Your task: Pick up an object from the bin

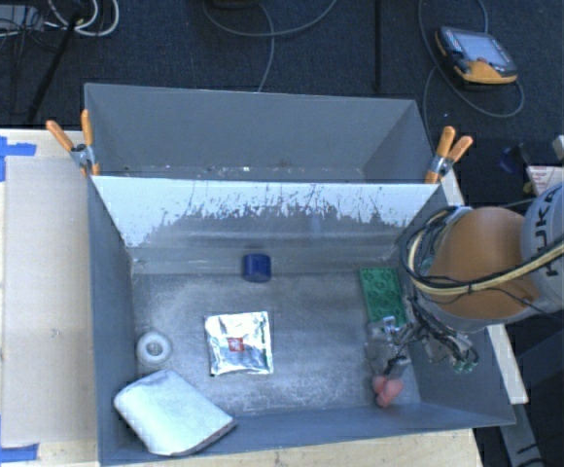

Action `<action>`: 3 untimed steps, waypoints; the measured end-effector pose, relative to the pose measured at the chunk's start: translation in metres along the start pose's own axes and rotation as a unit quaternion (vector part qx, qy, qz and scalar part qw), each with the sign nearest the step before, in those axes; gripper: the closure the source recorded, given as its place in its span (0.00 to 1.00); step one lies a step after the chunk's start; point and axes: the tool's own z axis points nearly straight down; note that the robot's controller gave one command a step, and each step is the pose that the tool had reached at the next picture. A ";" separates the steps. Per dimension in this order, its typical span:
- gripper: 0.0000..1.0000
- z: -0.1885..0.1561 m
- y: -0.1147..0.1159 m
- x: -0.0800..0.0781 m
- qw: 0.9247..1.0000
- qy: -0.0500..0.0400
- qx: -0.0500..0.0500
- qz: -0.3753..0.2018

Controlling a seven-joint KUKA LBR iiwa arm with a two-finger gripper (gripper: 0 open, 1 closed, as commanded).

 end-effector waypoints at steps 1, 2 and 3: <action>1.00 -0.176 -0.013 -0.017 0.999 0.002 0.000 0.040; 1.00 -0.171 -0.019 -0.028 0.999 0.005 -0.002 -0.042; 1.00 -0.083 0.015 -0.065 0.999 0.009 -0.003 0.042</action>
Offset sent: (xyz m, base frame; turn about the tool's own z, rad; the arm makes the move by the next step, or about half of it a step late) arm 0.0138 -0.0108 0.1720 0.0842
